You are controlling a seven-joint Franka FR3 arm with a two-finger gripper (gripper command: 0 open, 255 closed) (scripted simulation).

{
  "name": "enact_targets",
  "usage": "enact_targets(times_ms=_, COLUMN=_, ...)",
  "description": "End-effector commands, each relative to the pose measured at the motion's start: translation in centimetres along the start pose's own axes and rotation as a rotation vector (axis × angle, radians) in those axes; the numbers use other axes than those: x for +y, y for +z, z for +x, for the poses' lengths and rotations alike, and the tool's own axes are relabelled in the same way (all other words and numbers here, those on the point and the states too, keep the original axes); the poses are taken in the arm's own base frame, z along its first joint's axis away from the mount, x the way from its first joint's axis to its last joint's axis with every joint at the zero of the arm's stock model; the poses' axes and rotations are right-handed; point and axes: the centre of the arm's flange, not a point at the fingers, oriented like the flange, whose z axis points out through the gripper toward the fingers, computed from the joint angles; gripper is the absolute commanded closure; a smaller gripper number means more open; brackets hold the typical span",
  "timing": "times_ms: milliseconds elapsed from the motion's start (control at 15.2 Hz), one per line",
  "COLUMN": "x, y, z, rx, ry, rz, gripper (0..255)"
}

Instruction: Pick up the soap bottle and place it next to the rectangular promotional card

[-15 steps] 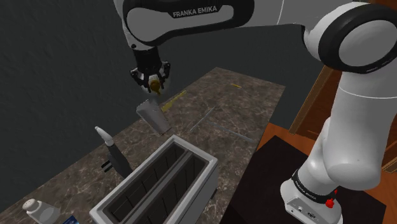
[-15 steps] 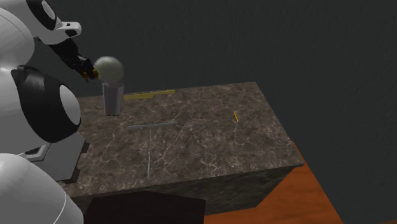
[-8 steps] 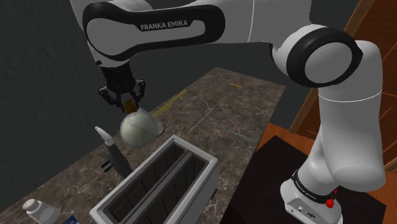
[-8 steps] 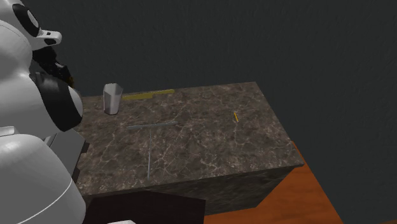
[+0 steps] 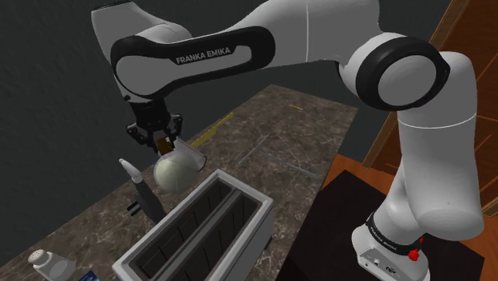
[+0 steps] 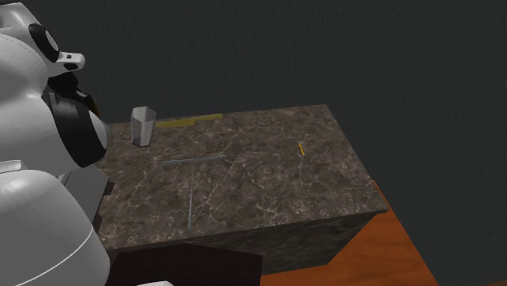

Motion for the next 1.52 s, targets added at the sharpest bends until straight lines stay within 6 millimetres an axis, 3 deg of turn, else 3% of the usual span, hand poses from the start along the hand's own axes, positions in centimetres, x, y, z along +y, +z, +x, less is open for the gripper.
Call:
enact_targets(times_ms=0, x=0.0, y=1.1, z=-0.1, rx=0.001, ry=0.000, rz=0.001, gripper=255)
enact_targets(times_ms=660, x=-0.1, y=6.6, z=-0.3, rx=0.001, ry=0.000, rz=0.001, gripper=255)
enact_targets(times_ms=1188, x=-0.1, y=6.6, z=-0.3, rx=0.001, ry=0.000, rz=0.001, gripper=255)
enact_targets(times_ms=1254, x=-0.1, y=6.6, z=-0.3, rx=0.001, ry=0.000, rz=0.001, gripper=0)
enact_targets(times_ms=1452, x=-0.1, y=6.6, z=-0.3, rx=0.001, ry=0.000, rz=0.001, gripper=0)
